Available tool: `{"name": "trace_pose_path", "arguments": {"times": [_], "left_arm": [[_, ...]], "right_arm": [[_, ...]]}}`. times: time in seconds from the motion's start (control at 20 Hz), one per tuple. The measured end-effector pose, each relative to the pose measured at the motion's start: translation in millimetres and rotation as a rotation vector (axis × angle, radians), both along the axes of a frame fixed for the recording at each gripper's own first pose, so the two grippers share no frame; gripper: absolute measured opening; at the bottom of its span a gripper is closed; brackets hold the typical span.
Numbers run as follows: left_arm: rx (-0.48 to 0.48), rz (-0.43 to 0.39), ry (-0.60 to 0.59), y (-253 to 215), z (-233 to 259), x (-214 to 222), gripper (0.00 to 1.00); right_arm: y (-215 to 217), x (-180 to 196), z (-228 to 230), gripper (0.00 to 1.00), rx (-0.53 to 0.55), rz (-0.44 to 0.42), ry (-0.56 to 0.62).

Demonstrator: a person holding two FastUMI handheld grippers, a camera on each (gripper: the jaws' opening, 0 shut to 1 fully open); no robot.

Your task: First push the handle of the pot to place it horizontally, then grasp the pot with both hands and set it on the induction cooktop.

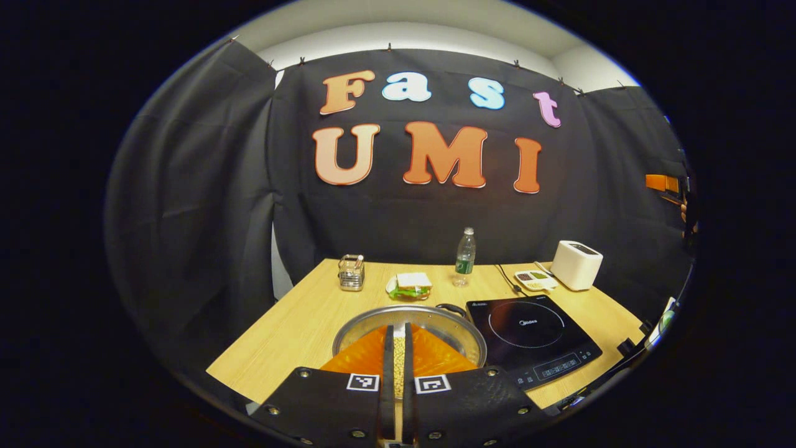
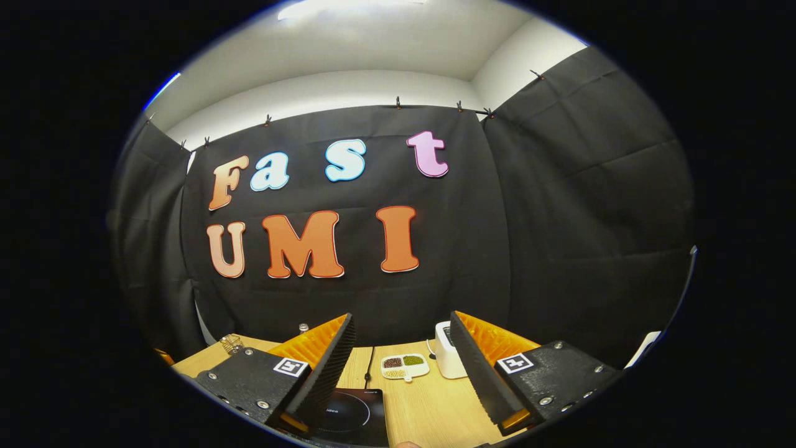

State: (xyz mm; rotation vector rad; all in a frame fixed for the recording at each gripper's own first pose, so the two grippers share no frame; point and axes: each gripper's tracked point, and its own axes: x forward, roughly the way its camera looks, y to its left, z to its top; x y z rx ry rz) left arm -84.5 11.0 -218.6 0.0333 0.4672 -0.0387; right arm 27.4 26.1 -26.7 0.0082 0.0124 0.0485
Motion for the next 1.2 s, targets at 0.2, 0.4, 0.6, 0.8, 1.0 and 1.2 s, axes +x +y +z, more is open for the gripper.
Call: {"name": "trace_pose_path", "arguments": {"times": [0.2,0.4,0.6,0.8,1.0,1.2], "left_arm": [[-0.033,0.037,0.082,11,-30,-17,0.06],[-0.032,0.058,0.134,23,-54,-31,0.06],[-0.04,0.055,0.206,26,-82,-47,0.06],[-0.044,0.059,0.26,30,-103,-58,0.06],[-0.051,0.057,0.306,29,-121,-65,0.06],[-0.053,0.068,0.353,32,-139,-70,0.07]], "right_arm": [[4,0,-3,0.95,0.005,0.004,0.005],[9,1,-6,0.95,0.003,0.009,0.013],[14,3,-10,0.95,0.006,0.007,0.017],[20,5,-15,0.95,0.006,0.019,0.029],[23,8,-19,0.95,0.002,0.017,0.036],[23,12,-24,0.95,0.012,0.011,0.044]]}}
